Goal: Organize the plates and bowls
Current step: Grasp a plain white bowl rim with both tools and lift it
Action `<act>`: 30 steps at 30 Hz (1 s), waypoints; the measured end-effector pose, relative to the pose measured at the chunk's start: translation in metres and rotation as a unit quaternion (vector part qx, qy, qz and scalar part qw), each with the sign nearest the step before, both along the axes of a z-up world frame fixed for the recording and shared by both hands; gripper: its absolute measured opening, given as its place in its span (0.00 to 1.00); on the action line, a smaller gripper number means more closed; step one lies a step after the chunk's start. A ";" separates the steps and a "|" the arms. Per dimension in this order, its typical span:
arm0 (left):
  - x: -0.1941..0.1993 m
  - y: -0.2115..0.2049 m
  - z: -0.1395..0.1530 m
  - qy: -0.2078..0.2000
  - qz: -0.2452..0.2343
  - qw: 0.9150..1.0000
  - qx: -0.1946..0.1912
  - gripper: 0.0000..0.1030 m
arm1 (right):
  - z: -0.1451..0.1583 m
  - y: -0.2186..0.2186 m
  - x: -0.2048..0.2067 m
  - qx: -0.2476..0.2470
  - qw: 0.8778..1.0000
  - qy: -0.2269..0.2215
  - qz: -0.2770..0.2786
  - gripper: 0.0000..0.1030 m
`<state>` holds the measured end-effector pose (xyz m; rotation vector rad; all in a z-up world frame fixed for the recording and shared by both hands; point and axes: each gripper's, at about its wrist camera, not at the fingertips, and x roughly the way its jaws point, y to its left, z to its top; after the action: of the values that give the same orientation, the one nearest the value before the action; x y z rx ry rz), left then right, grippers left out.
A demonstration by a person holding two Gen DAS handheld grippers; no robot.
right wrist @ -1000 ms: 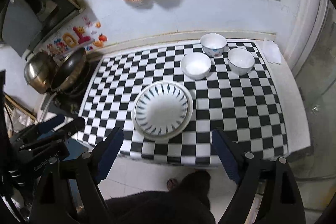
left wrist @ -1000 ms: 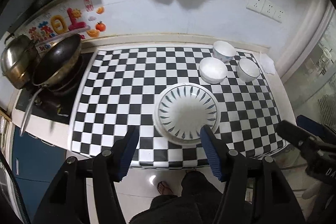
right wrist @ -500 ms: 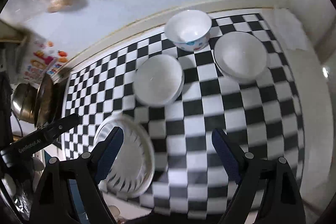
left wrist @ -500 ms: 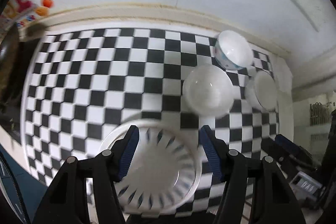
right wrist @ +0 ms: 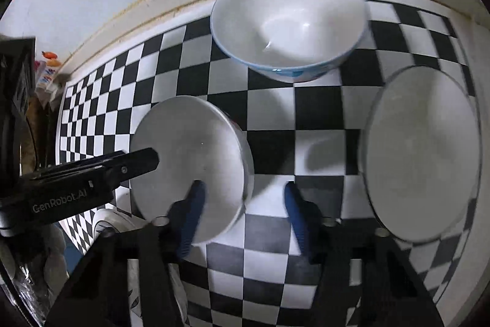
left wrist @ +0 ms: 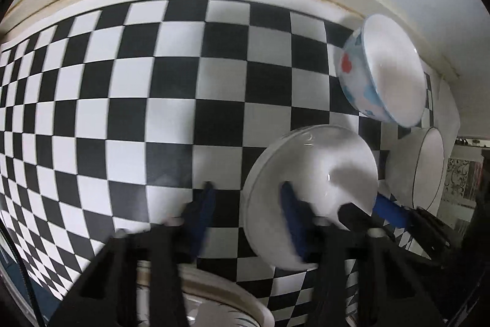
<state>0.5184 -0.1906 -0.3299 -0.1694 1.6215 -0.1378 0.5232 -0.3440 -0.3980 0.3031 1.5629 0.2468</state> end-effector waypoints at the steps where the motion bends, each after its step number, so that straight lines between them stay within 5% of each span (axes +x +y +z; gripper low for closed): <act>1: 0.000 -0.001 -0.002 0.002 -0.003 1.000 -0.001 0.26 | -0.005 0.001 0.002 0.002 1.000 0.006 0.002 0.34; 3: -0.001 -0.003 -0.004 0.001 -0.004 1.000 -0.002 0.23 | -0.012 0.003 0.005 0.006 1.000 0.014 0.004 0.18; 6: -0.002 -0.007 -0.005 0.005 -0.007 1.000 -0.010 0.21 | -0.016 0.005 0.006 0.002 1.000 0.019 0.005 0.13; 17: -0.029 -0.029 0.023 -0.014 -0.030 0.999 -0.014 0.21 | 0.008 -0.009 -0.008 -0.007 1.000 0.006 0.001 0.12; 30: -0.099 -0.073 0.067 -0.025 -0.073 0.996 -0.051 0.21 | 0.065 -0.062 -0.093 -0.008 1.000 -0.010 -0.009 0.12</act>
<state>0.4197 -0.2637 -0.2628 -0.1253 1.5764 -0.3350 0.4298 -0.4056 -0.3333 0.3022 1.5418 0.2224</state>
